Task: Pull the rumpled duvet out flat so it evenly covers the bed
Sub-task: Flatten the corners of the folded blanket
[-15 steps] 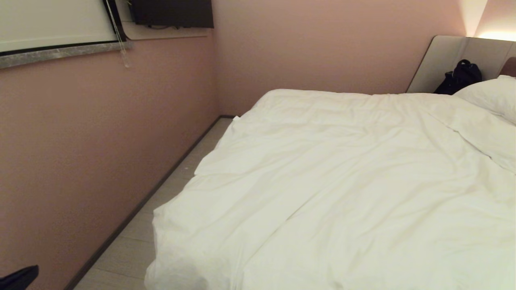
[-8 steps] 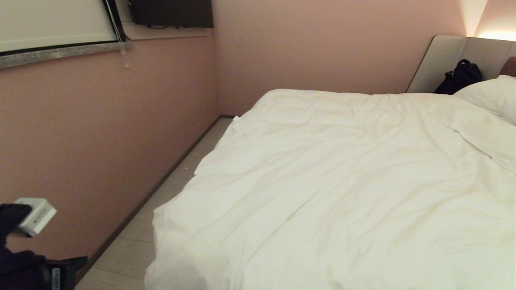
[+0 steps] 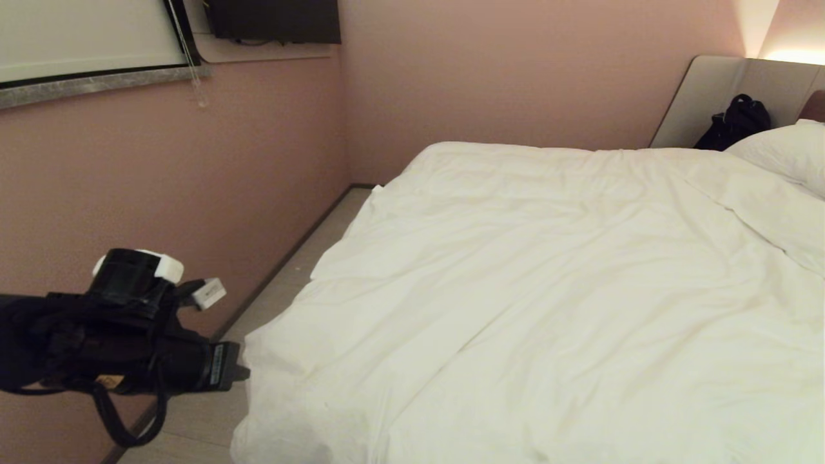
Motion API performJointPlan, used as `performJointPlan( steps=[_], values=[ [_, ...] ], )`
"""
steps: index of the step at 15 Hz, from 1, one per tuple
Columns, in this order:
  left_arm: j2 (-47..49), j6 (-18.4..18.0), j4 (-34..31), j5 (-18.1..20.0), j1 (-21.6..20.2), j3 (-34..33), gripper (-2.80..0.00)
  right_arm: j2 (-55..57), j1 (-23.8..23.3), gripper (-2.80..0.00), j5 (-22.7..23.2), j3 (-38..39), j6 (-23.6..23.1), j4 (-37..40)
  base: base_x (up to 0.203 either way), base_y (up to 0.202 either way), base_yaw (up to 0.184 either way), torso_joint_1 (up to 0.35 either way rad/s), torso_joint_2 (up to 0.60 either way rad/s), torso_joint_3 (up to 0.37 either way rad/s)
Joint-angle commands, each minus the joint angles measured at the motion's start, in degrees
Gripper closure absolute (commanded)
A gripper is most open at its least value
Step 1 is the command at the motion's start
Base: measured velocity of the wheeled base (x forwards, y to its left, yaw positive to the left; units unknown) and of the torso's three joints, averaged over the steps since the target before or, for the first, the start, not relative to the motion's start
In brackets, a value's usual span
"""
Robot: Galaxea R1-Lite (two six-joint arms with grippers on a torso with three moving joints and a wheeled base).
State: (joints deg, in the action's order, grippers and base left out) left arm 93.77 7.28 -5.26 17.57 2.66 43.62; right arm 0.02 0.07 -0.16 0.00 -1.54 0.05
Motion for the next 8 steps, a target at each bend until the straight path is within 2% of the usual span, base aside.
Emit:
performJointPlan(
  steps=[1, 5, 8],
  values=[
    [8.5, 0.2, -0.3, 4.8, -1.1, 4.7, 0.00, 0.1, 0.0, 0.00, 0.0, 0.0, 0.0, 0.0, 0.000, 0.000, 0.000, 0.000, 0.00, 0.000],
    [16.9, -0.1, -0.5, 5.8, -3.7, 11.7, 0.00, 0.0, 0.0, 0.00, 0.0, 0.0, 0.0, 0.0, 0.000, 0.000, 0.000, 0.000, 0.00, 0.000],
    [20.8, -2.1, -0.5, 5.5, -5.2, 14.0, 0.00, 0.1, 0.0, 0.00, 0.0, 0.0, 0.0, 0.0, 0.000, 0.000, 0.000, 0.000, 0.00, 0.000]
  ],
)
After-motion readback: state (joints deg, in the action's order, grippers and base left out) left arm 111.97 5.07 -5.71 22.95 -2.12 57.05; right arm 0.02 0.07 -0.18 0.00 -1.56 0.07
